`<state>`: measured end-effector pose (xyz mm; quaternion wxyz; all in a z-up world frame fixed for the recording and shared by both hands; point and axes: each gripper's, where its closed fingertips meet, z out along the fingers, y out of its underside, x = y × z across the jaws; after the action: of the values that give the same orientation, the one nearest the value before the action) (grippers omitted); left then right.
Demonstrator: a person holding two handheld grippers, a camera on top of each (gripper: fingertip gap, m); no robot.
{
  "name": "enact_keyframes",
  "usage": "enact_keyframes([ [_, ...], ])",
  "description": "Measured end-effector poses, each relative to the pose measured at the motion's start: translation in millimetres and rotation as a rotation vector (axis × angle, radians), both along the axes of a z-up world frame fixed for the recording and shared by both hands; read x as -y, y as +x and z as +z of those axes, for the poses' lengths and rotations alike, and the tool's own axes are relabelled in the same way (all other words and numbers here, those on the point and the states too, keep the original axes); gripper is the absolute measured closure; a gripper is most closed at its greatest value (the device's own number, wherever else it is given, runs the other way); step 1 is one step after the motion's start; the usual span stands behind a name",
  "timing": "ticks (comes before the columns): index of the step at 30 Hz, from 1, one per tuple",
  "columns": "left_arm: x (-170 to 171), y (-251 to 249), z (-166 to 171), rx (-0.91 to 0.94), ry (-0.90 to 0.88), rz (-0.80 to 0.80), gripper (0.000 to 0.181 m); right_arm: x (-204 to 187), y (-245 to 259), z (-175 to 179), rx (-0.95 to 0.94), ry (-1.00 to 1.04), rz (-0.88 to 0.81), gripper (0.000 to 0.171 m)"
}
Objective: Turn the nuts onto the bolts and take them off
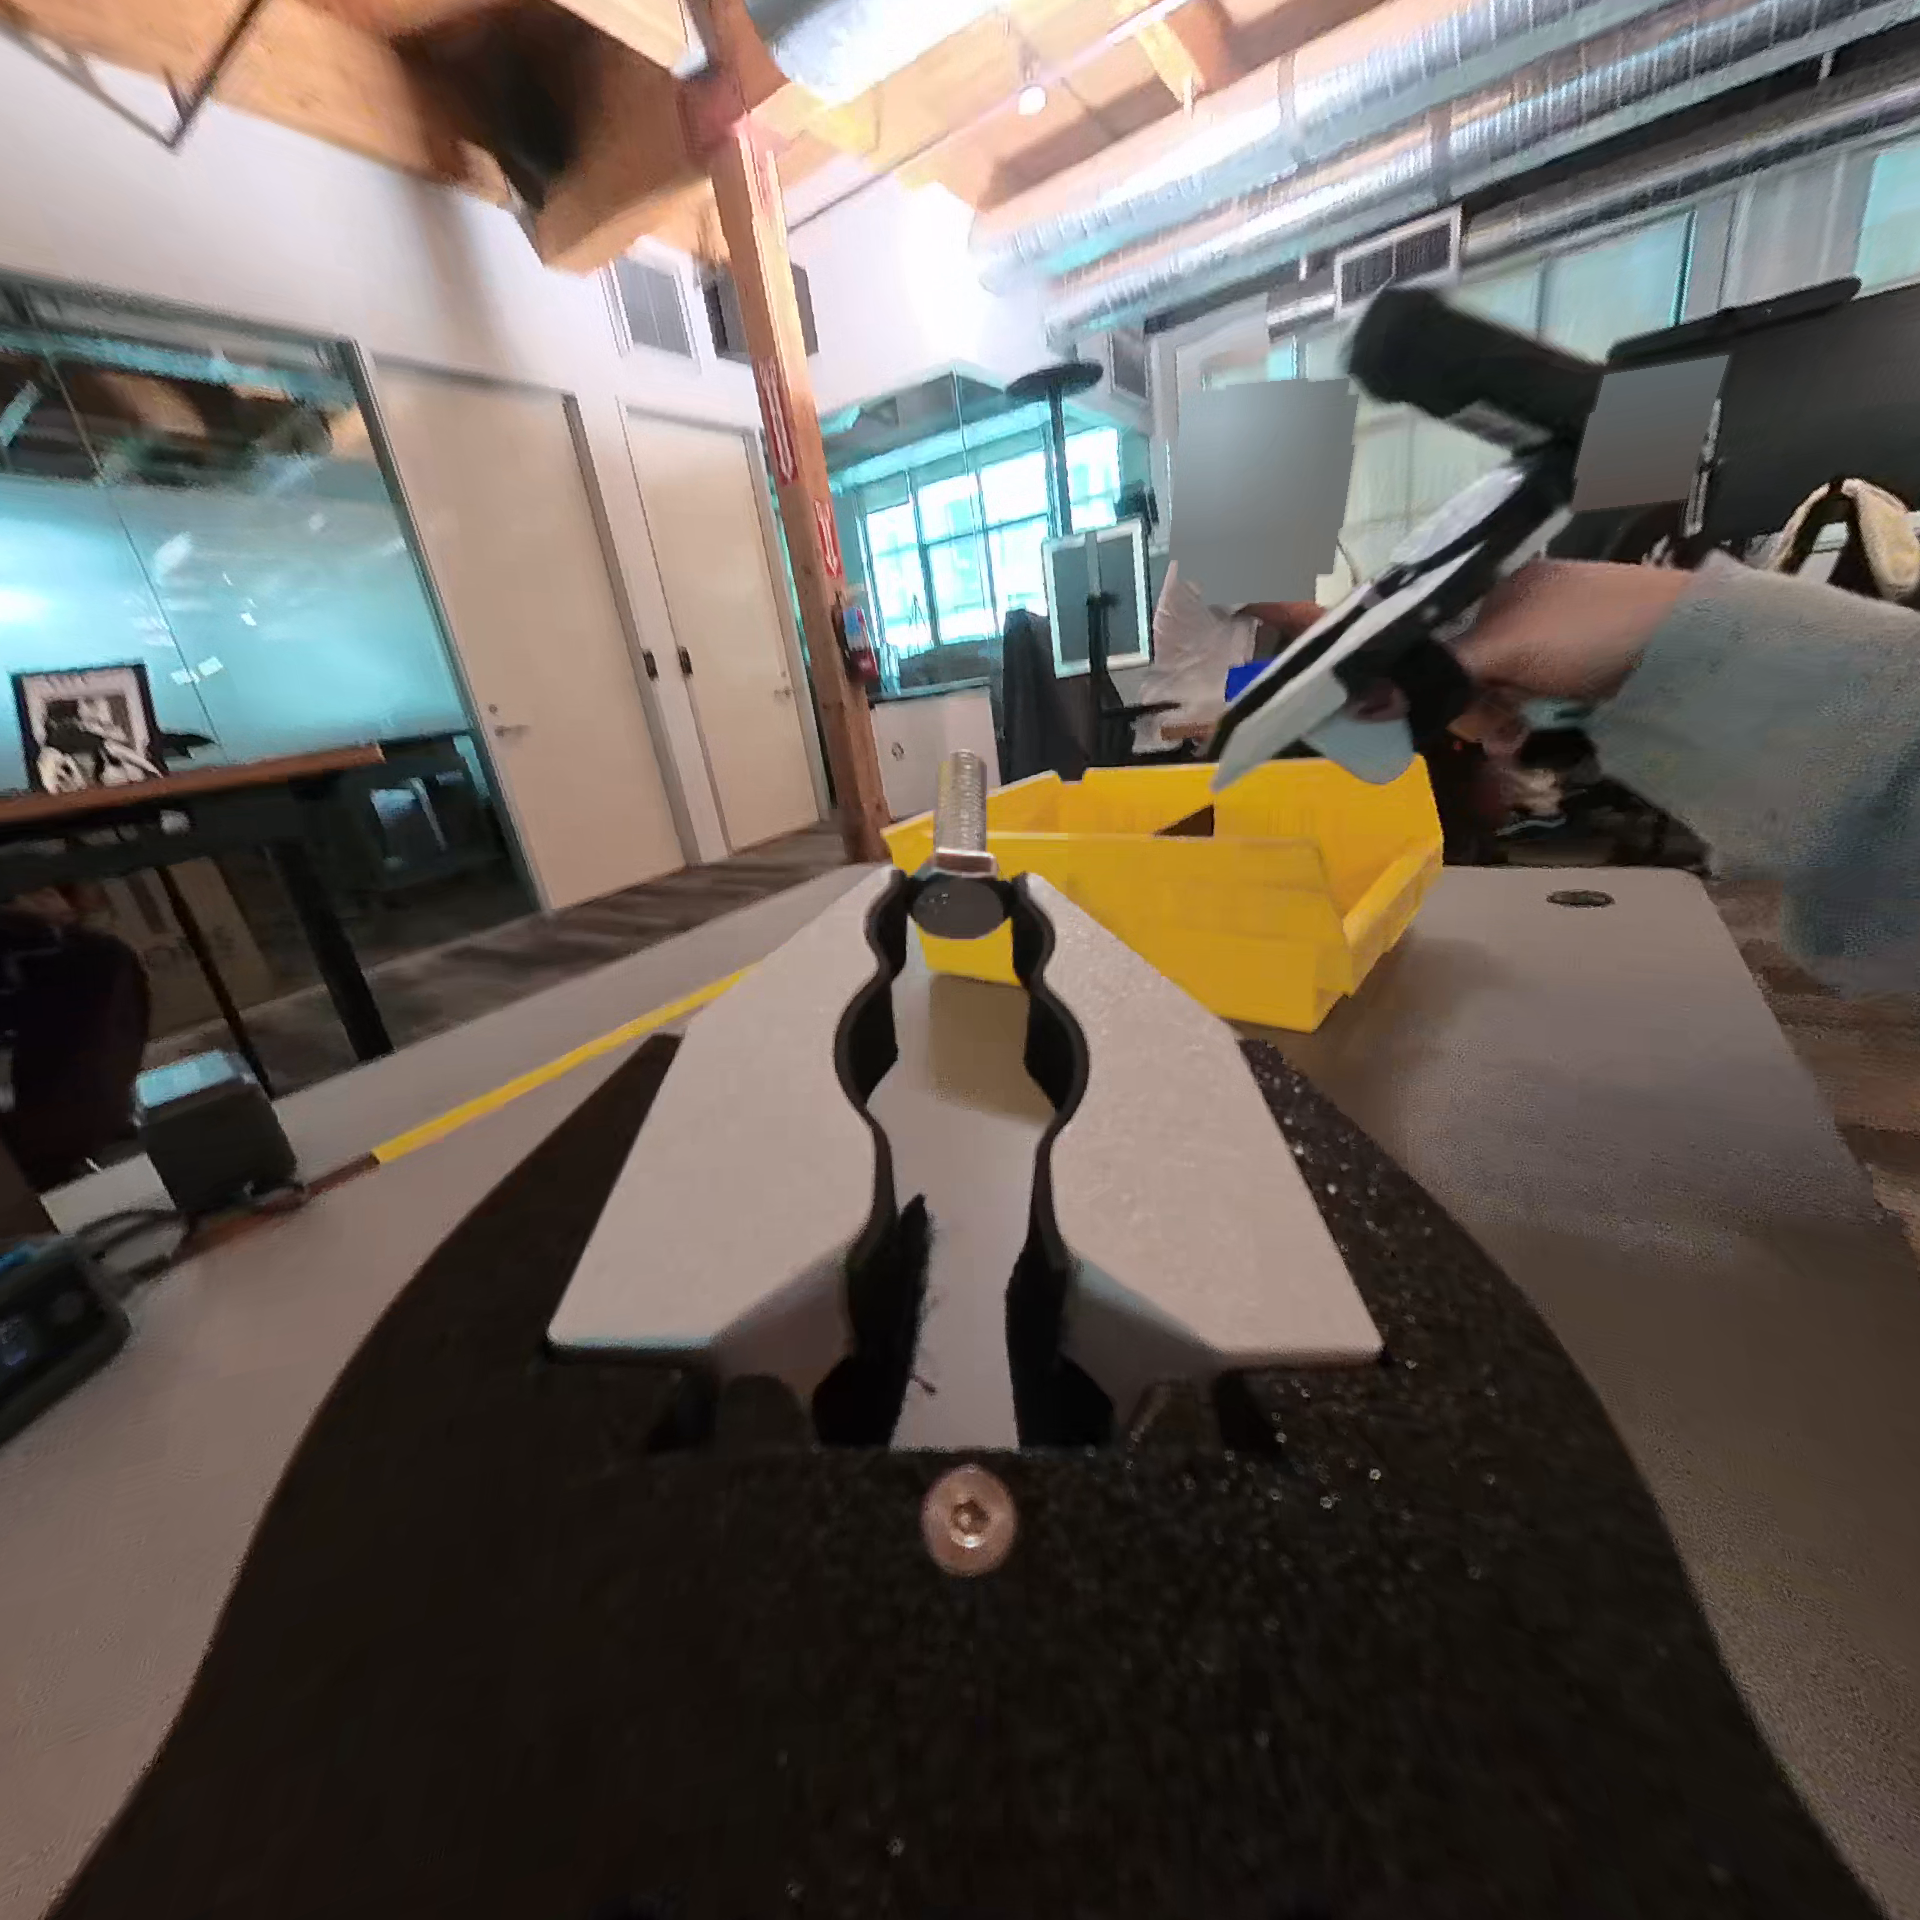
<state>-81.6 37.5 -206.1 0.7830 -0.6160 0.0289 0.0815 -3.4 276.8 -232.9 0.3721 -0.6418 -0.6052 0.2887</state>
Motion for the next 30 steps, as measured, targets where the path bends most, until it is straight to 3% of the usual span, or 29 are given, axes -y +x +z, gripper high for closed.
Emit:
enact_keyframes([
  [2, 1, 7, 8, -0.023, 0.047, -0.008, 0.164, 97, -27, 40, -0.315, -0.152, 0.286, 0.125],
  [5, -2, 21, 13, -0.039, 0.076, -0.058, 0.164, 191, -44, 44, -0.414, -0.385, 0.544, 0.130],
  [9, -8, 34, 8, -0.075, 0.044, -0.099, 0.164, 236, -51, 48, -0.452, -0.676, 0.694, 0.135],
  [11, -9, 38, 6, -0.090, 0.031, -0.109, 0.164, 244, -51, 47, -0.453, -0.732, 0.733, 0.162],
  [13, -10, 40, 7, -0.096, 0.032, -0.112, 0.164, 244, -49, 48, -0.456, -0.727, 0.754, 0.164],
  [15, -13, 39, 4, -0.069, 0.015, -0.119, 0.154, 217, -55, 50, -0.461, -0.593, 0.694, 0.163],
  [17, -18, 25, 0, -0.010, -0.010, -0.057, 0.105, 131, -72, 49, -0.428, -0.267, 0.434, 0.163],
  [18, -21, 19, -5, 0.003, -0.030, -0.031, 0.092, 72, -76, 42, -0.341, -0.079, 0.255, 0.163],
  [20, -24, 14, -9, 0.014, -0.052, -0.016, 0.086, -43, -69, 23, -0.100, 0.158, -0.067, 0.164],
  [22, -25, 13, -11, 0.004, -0.056, 0.000, 0.084, -110, -65, -2, 0.085, 0.138, -0.191, 0.163],
  [24, -26, 14, -13, -0.018, -0.064, 0.016, 0.082, -146, -63, -33, 0.252, 0.073, -0.224, 0.163],
  [27, -29, 15, -19, -0.046, -0.094, 0.032, 0.082, -170, -62, -66, 0.382, 0.041, -0.242, 0.158],
  [28, -29, 14, -21, -0.046, -0.098, 0.037, 0.080, -171, -62, -68, 0.391, 0.029, -0.260, 0.136],
  [30, -29, 11, -23, -0.034, -0.105, 0.043, 0.079, -157, -70, -46, 0.284, 0.012, -0.270, 0.112],
])
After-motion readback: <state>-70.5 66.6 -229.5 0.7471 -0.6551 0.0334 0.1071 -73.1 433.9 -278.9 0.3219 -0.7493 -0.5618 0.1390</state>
